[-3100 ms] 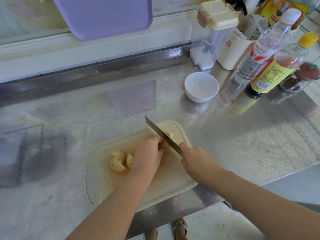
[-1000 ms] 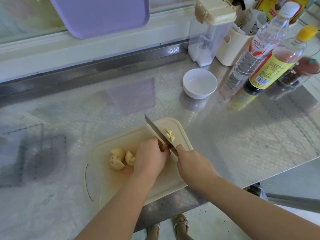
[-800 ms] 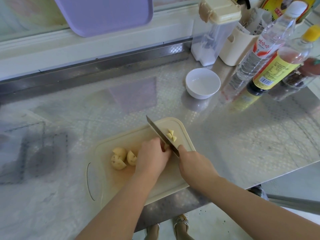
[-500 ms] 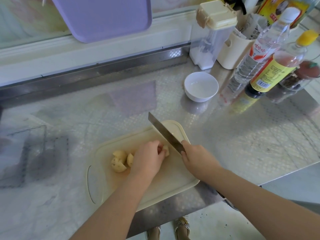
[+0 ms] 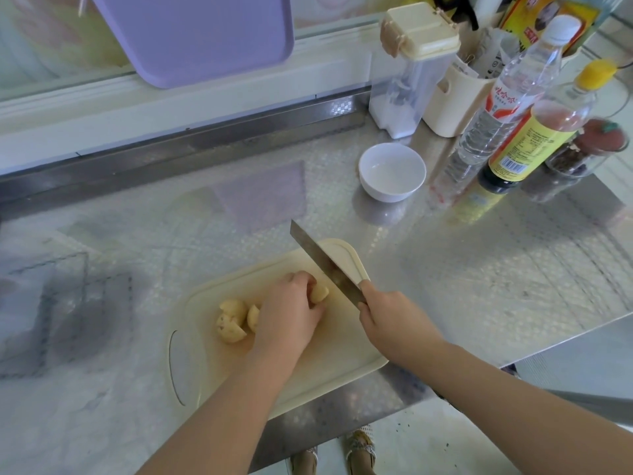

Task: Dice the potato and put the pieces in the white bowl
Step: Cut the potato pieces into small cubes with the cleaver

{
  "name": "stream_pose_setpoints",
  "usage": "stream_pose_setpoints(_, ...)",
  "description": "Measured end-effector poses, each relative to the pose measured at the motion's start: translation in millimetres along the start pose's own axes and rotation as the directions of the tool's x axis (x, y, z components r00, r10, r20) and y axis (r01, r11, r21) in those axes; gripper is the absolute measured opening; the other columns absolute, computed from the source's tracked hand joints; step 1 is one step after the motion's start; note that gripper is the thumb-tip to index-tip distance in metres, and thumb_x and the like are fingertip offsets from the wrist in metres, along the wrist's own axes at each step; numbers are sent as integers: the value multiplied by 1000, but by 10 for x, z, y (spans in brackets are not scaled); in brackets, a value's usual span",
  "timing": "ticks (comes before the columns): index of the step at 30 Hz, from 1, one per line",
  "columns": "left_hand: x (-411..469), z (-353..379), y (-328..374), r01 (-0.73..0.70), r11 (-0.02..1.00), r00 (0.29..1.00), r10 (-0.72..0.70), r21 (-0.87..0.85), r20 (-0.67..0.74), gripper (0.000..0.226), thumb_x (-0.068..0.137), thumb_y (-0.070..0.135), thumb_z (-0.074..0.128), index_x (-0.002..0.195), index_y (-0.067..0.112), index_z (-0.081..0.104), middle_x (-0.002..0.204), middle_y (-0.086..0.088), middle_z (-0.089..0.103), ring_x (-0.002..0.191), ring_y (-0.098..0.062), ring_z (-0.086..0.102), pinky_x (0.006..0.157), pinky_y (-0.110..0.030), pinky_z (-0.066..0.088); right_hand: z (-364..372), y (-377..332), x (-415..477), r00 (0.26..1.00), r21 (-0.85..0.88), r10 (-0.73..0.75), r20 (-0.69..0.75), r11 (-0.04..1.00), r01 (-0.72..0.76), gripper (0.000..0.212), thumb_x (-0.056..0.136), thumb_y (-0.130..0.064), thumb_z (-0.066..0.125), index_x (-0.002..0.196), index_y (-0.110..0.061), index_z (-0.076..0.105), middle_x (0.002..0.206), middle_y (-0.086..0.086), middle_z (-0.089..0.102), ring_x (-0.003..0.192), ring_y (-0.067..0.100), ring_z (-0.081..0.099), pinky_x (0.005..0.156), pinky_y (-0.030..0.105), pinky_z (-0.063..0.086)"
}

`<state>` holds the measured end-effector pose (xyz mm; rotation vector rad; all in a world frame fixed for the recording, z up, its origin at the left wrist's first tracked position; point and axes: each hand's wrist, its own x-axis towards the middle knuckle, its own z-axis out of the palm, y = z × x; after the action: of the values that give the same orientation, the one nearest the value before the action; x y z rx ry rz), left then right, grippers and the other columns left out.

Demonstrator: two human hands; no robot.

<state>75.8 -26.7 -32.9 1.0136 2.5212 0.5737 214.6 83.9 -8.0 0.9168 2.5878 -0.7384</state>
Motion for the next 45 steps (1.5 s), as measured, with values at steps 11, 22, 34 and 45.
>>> stream_pose_setpoints(11,194,-106,3,176,974,977,-154,-146,149,26,84,32,68,108,23,70,99,7,70,92,-14,64,79,-27,51,-87,24,22,1000,0,7,16,1000,-7,18,106,-26,36,119,-16,44,71,2,50,64,25,54,55,38,44)
stream_pose_setpoints(22,232,-103,0,277,927,960,-256,-252,112,17,79,30,75,92,22,69,87,7,67,83,-13,62,64,-25,40,-56,-120,4,999,-92,-13,34,996,16,16,105,-24,34,118,-19,41,71,0,44,72,31,60,62,41,50)
stream_pose_setpoints(34,221,-84,-1,305,913,952,-283,-270,117,14,80,29,73,90,21,70,85,8,67,84,-14,64,69,-26,46,74,-205,37,996,-127,28,82,992,-17,28,102,-14,34,128,-23,37,74,1,50,74,28,65,62,41,54)
stream_pose_setpoints(45,227,-79,-30,268,926,962,-243,-265,123,15,81,29,74,94,22,71,91,8,69,86,-11,63,72,-25,46,174,-163,153,995,-126,39,90,992,-28,28,102,-13,35,129,-21,38,72,-1,46,71,26,62,60,40,52)
